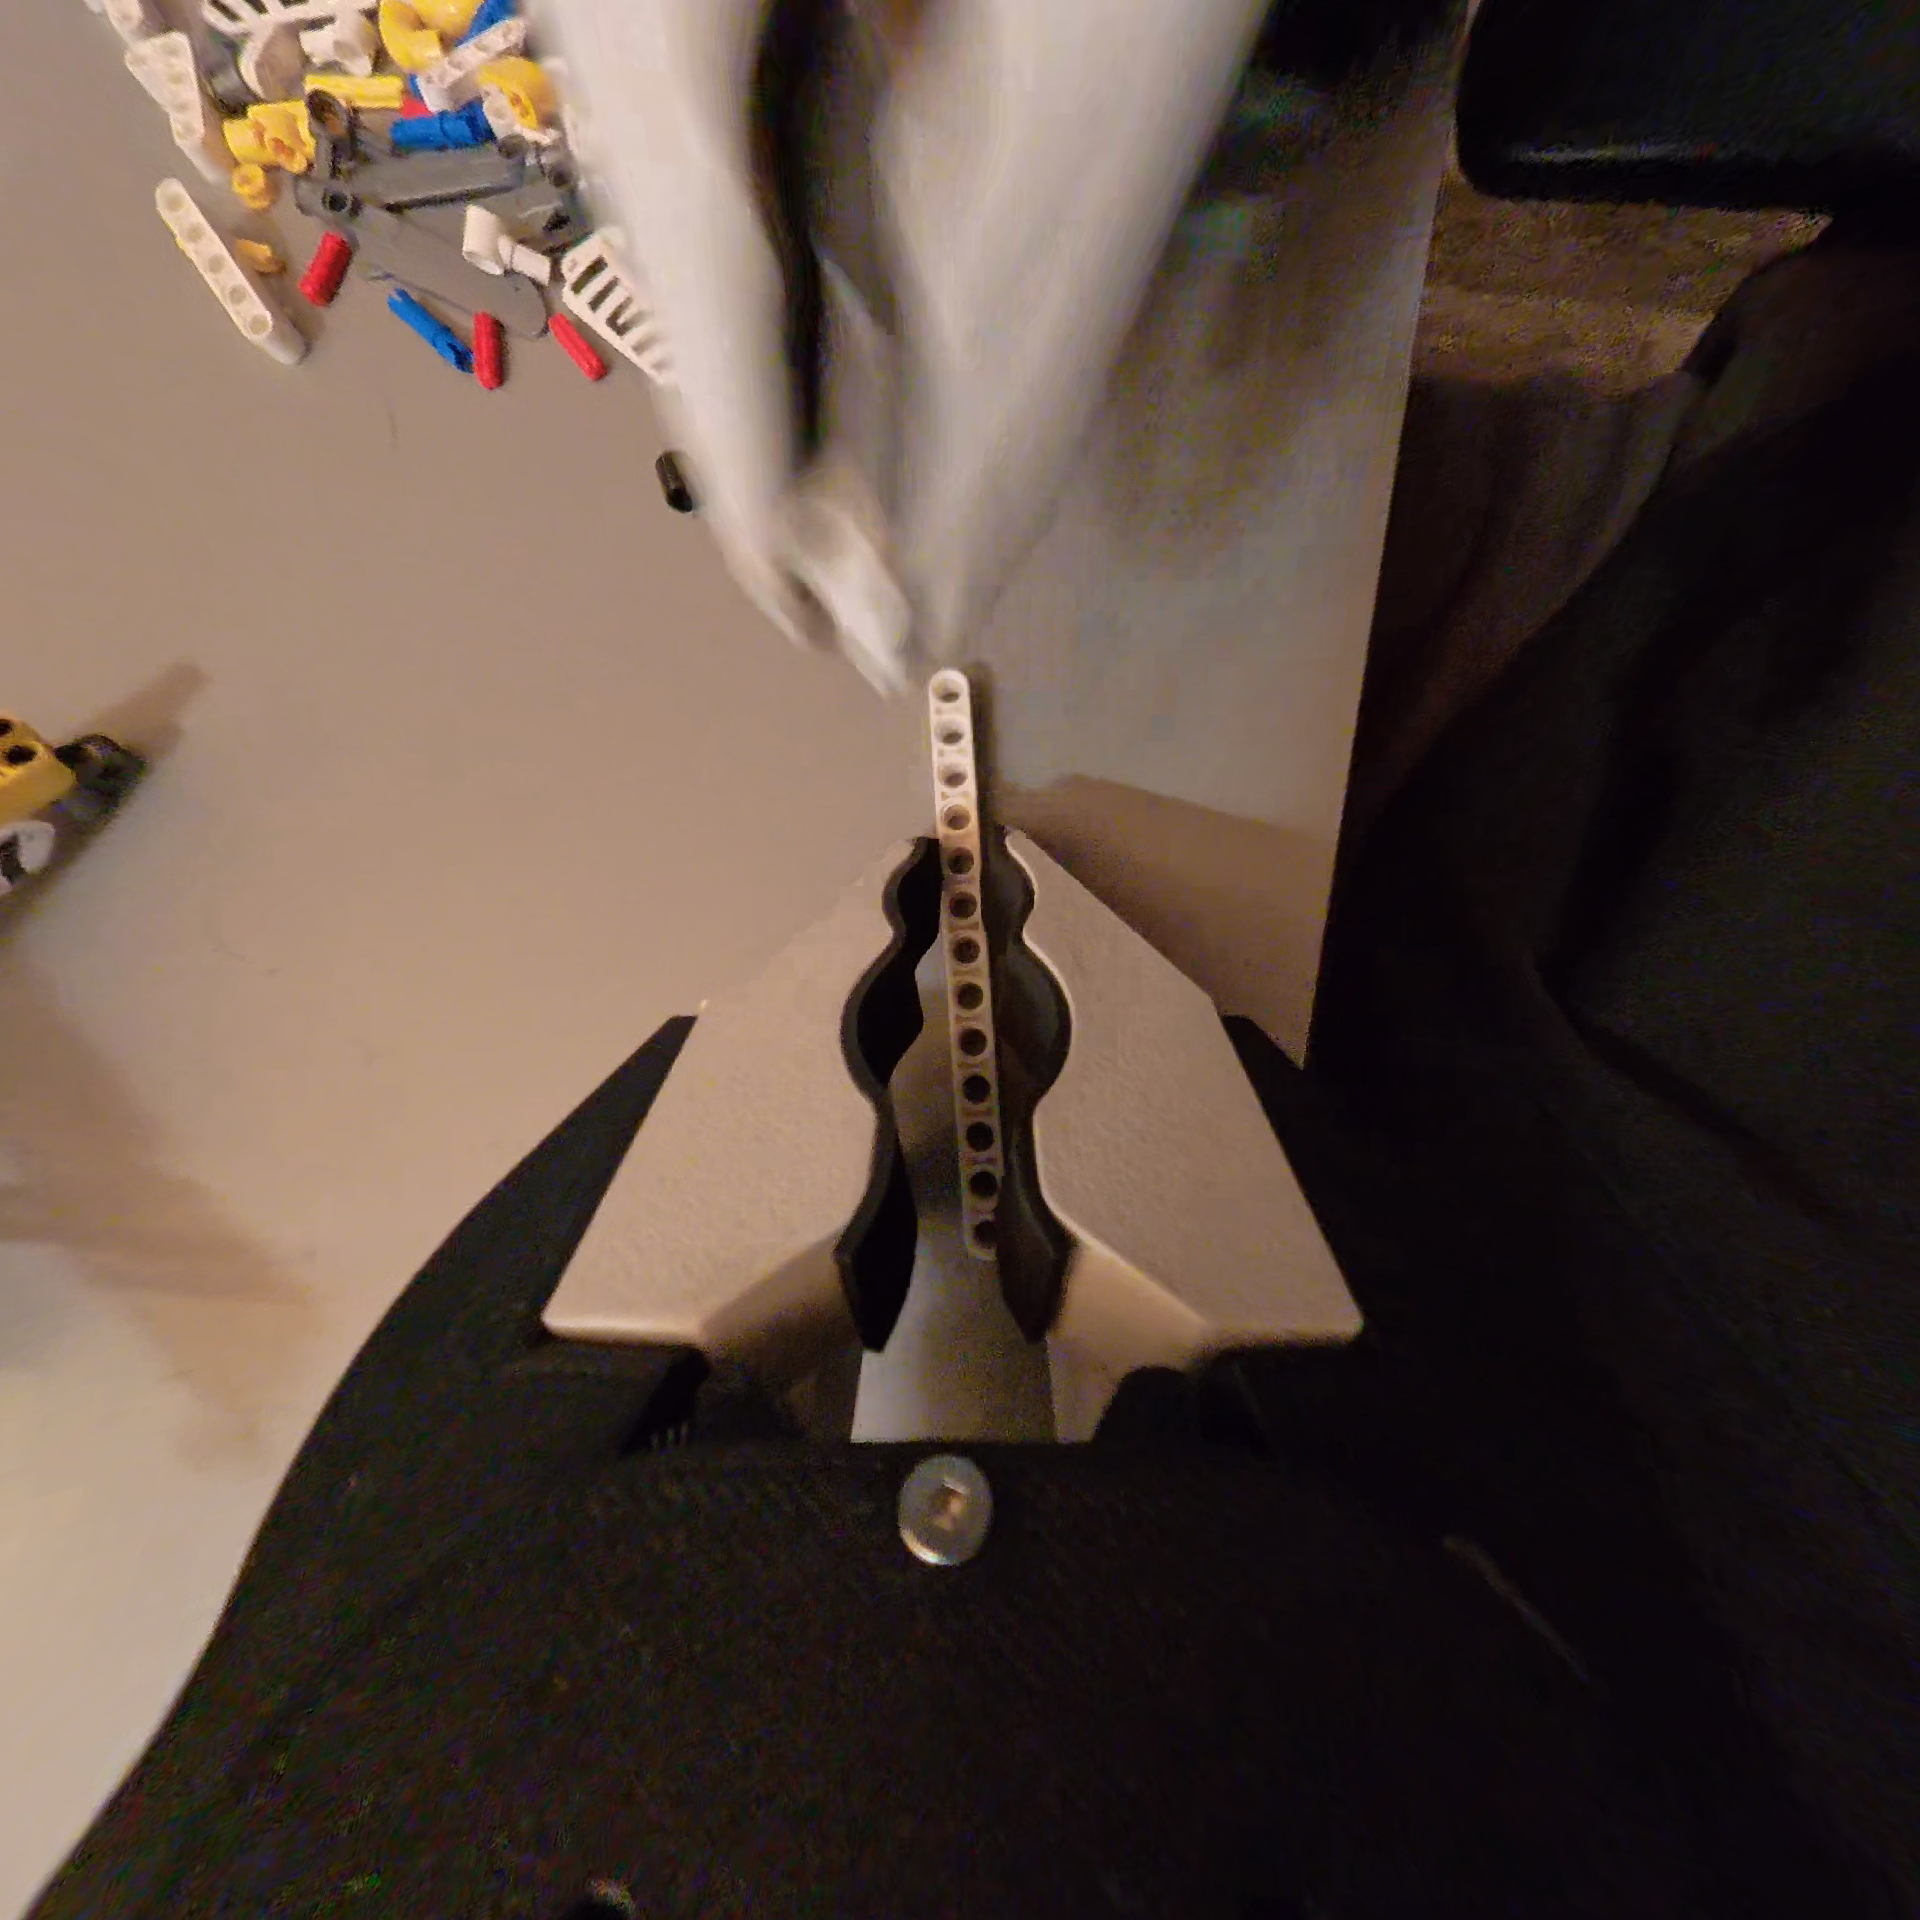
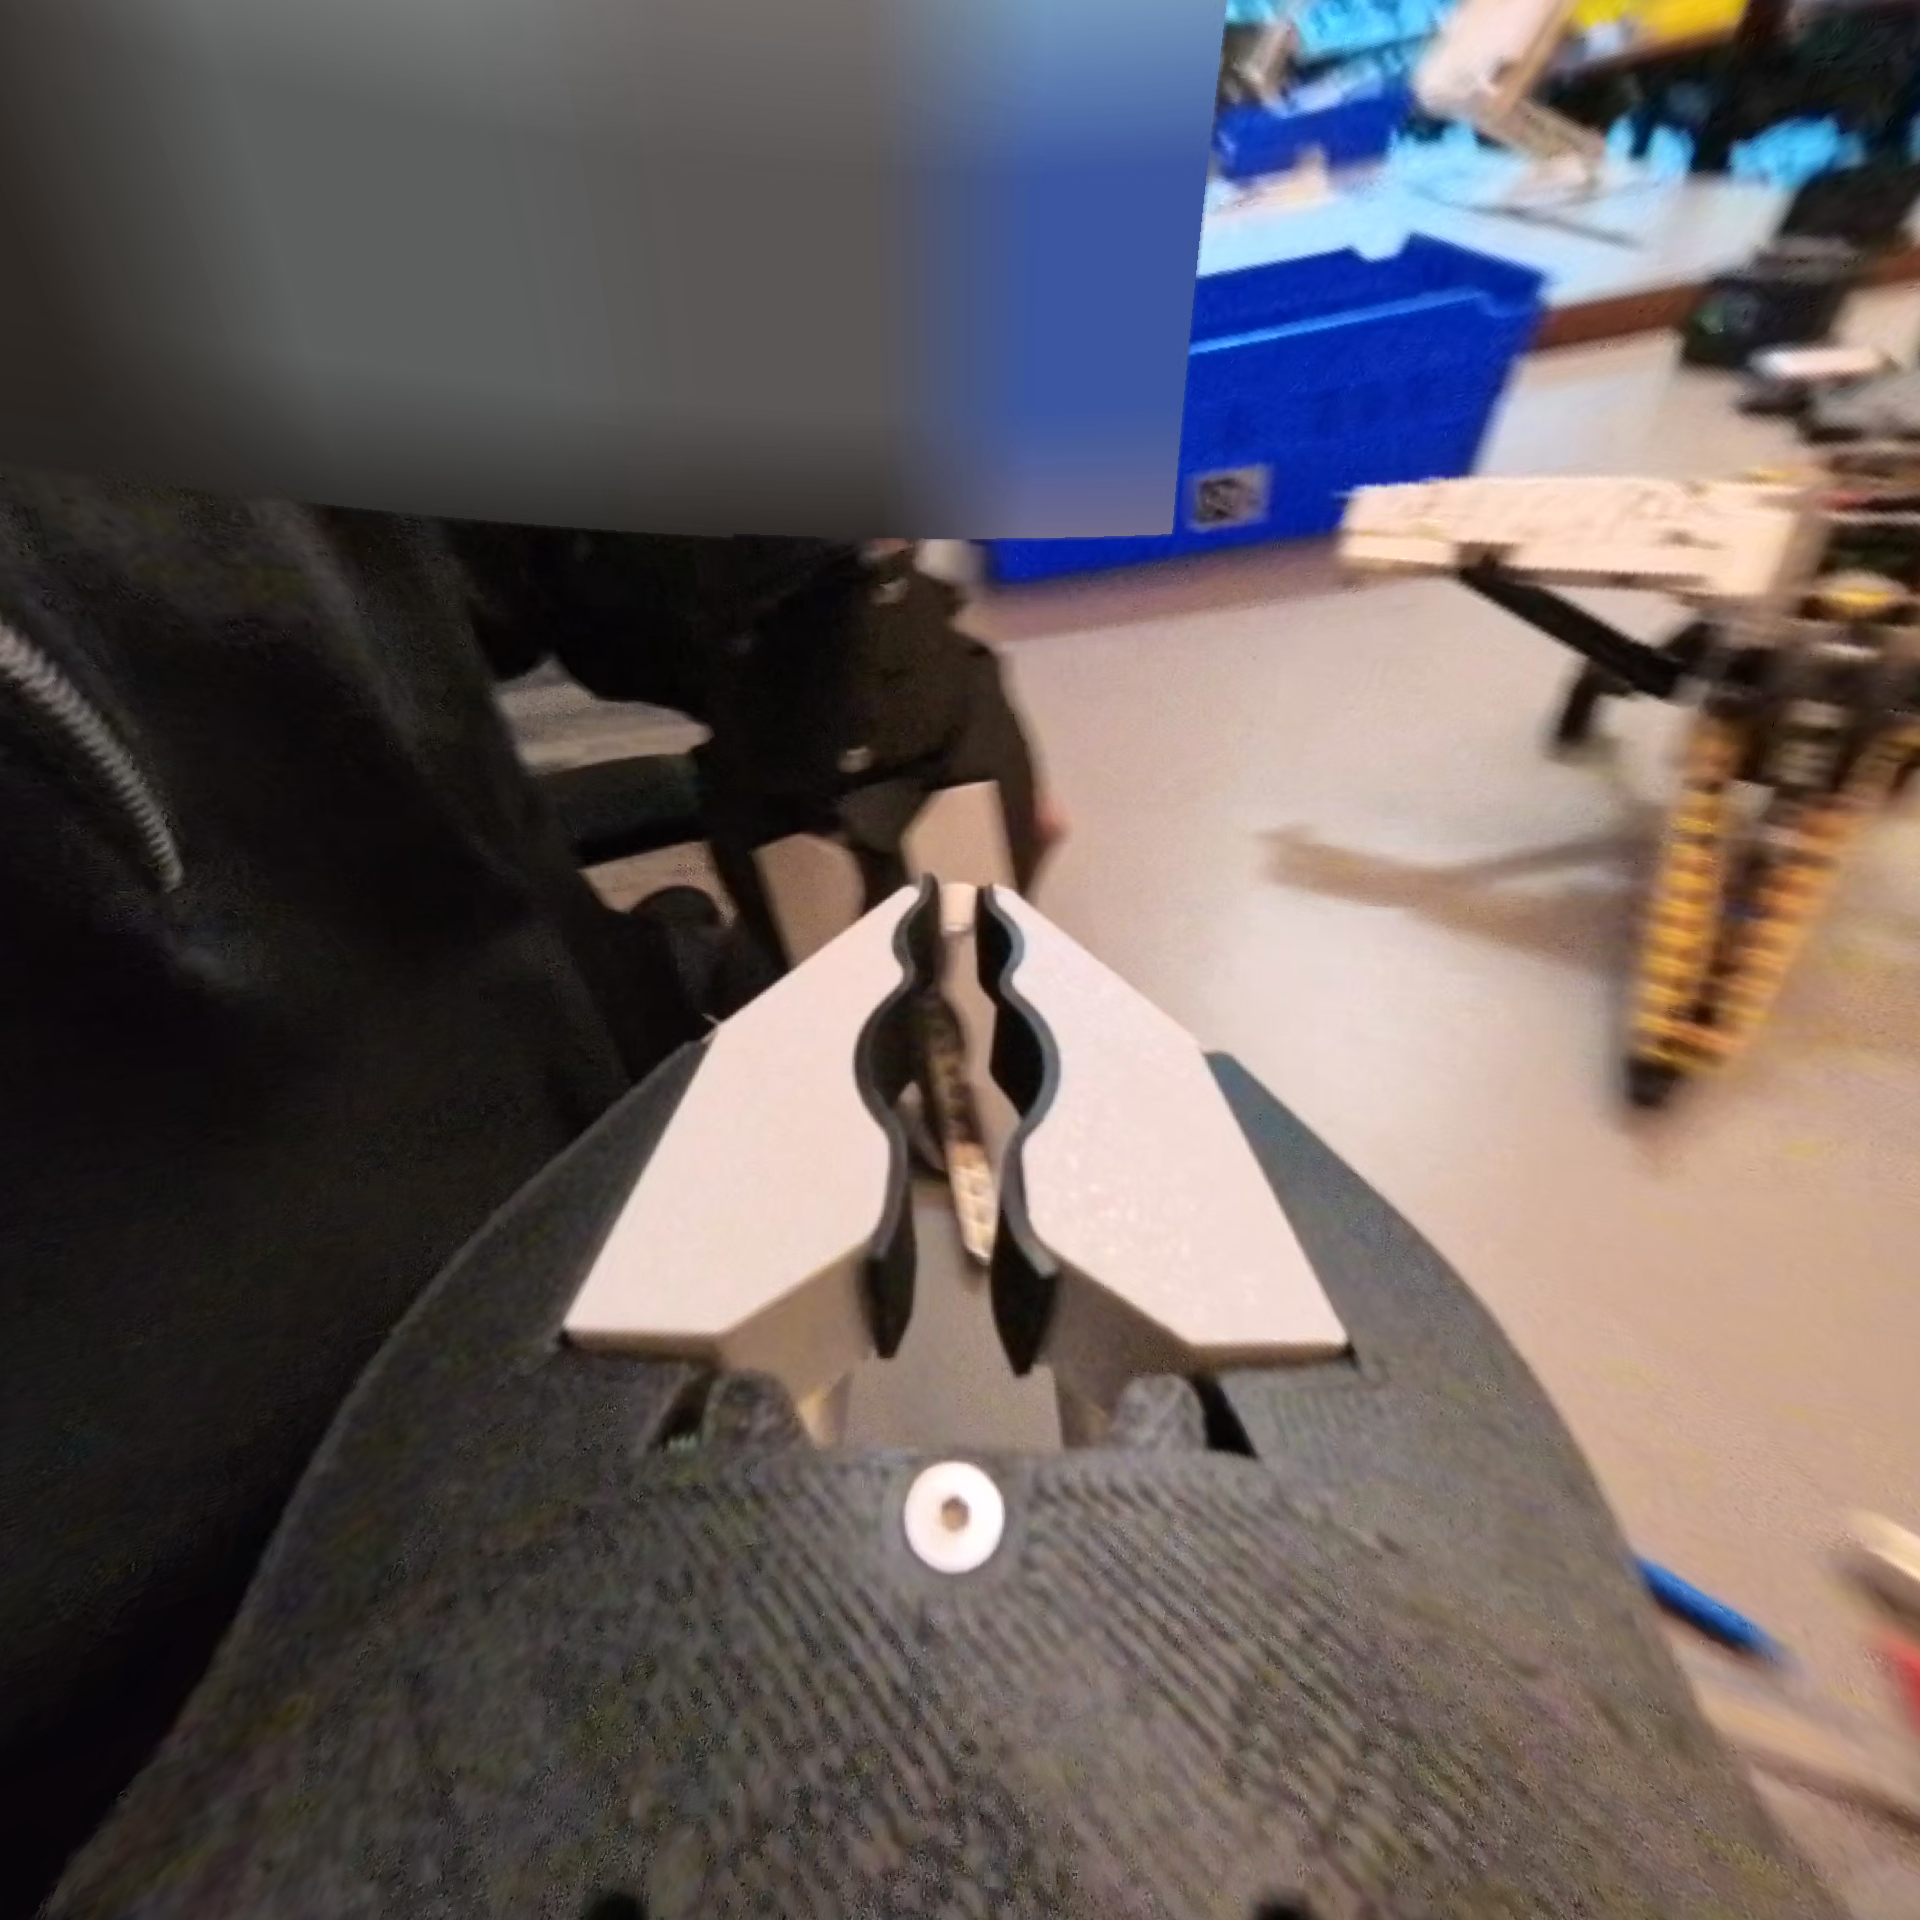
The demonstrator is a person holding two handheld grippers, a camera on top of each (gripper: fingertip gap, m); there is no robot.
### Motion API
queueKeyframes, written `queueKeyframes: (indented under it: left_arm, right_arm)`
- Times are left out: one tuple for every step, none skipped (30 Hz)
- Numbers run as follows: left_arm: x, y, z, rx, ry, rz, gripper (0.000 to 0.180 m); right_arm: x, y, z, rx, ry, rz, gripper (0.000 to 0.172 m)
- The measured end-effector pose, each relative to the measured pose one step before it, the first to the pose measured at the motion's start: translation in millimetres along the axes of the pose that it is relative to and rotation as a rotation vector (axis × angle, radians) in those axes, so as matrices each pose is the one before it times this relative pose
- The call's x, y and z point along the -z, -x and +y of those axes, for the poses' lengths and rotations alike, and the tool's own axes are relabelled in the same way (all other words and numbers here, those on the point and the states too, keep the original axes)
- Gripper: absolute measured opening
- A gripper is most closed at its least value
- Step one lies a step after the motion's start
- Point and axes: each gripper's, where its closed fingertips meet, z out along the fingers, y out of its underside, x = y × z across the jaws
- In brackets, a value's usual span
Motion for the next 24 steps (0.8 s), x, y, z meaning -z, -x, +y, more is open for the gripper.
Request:
queueKeyframes:
  left_arm:
    - [-0.01,0.04,-0.1,0.0003,-0.0018,0.0001,0.009]
    - [0.21,-0.04,0.15,0.015,-0.0055,0.0086,0.009]
    - [0.21,0.03,0.05,0.007,-0.0046,0.004,0.009]
    - [0.11,-0.05,-0.13,-0.0012,-0.0038,-0.0013,0.009]
    - [0.23,0.02,-0.07,-0.001,-0.0029,0.0003,0.009]
    - [0.1,0.12,-0.14,0.0063,-0.0031,0.004,0.009]
    - [0.23,-0.04,-0.15,0.0045,-0.0021,0.0014,0.009]
    - [0.12,0.03,-0.12,-0.0025,-0.0032,-0.0038,0.009]
    - [-0.08,0.06,-0.37,0.0009,-0.0086,-0.0028,0.009]
    - [0.22,-0.01,0.01,0.0112,-0.0068,0.0023,0.009]
    - [0.26,0.01,0.02,0.0104,-0.0026,0.0018,0.009]
    - [0.25,-0.1,0.06,0.0038,0.0015,-0.0012,0.009]
    - [0.35,-0.03,0.05,0.0005,0.0041,-0.0017,0.009]
    - [0.22,0.02,0.05,-0.0004,0.0039,-0.0003,0.009]
    - [0.29,0.03,0.06,0.0005,0.0028,0.0007,0.009]
    - [0.23,-0.01,0.03,0.0015,0.0011,0.001,0.009]
    - [0.23,0.06,0.02,0.0047,-0.0015,0.0015,0.009]
    - [0.34,-0.04,0.01,0.0074,-0.0035,0.002,0.009]
    - [0.28,-0.05,-0.02,0.0077,-0.005,0.0008,0.009]
    - [0.2,-0.02,-0.04,0.0058,-0.0059,-0.0013,0.009]
    - [0.26,0.0,0.07,0.0034,-0.0051,-0.0017,0.009]
    - [0.29,-0.07,0.12,0.0,-0.0004,-0.0015,0.009]
    - [0.19,0.05,-0.11,-0.0017,-0.0001,-0.0024,0.008]
    - [0.27,-0.01,-0.04,-0.0012,-0.0004,-0.001,0.008]
  right_arm:
    - [8.75,-19.18,-4.02,0.0229,0.0506,0.0844,0.005]
    - [8.59,-20.99,5.34,0.0982,0.0731,0.1315,0.005]
    - [6.52,-10.71,4.88,0.0253,0.0387,0.0579,0.005]
    - [5.01,-3.78,4.05,-0.0404,0.0213,-0.0043,0.005]
    - [5.87,-6.38,3.06,-0.0384,0.0054,0.0123,0.005]
    - [7.54,-12.86,3.49,-0.0177,0.0003,0.0562,0.005]
    - [7.53,-18.27,7.75,-0.0103,0.0235,0.0842,0.005]
    - [5.75,-20.17,12.91,-0.0185,0.0531,0.0881,0.006]
    - [2.87,-17.94,15.69,-0.0304,0.068,0.0701,0.006]
    - [0.11,-12.77,14.96,-0.0356,0.065,0.0403,0.006]
    - [-2.03,-7.49,10.99,-0.0365,0.0417,0.0148,0.006]
    - [-3.24,-3.78,7.05,-0.0353,0.0204,-0.0008,0.007]
    - [-3.62,-2.11,4.85,-0.0309,0.0137,-0.0045,0.007]
    - [-2.87,-1.41,2.35,-0.0203,0.0043,-0.0022,0.007]
    - [-1.8,-1.08,0.88,-0.0086,-0.0006,0.0015,0.012]
    - [-0.66,-1.29,0.06,-0.0015,0.0014,0.0083,0.019]
    - [0.51,-1.2,-0.39,0.0059,0.0012,0.0114,0.025]
    - [1.75,-0.54,-1.31,0.0134,-0.0037,0.0112,0.027]
    - [2.9,0.02,-1.98,0.0175,-0.0103,0.0103,0.028]
    - [3.74,0.56,-2.16,0.0167,-0.0116,0.0092,0.03]
    - [4.43,1.5,-2.12,0.0133,-0.0102,0.0062,0.031]
    - [4.73,2.95,-1.92,0.009,-0.0089,0.0024,0.032]
    - [4.49,4.12,-1.64,0.0067,-0.0074,0.0023,0.033]
    - [3.77,5.52,-0.98,0.0083,-0.0054,0.0021,0.032]
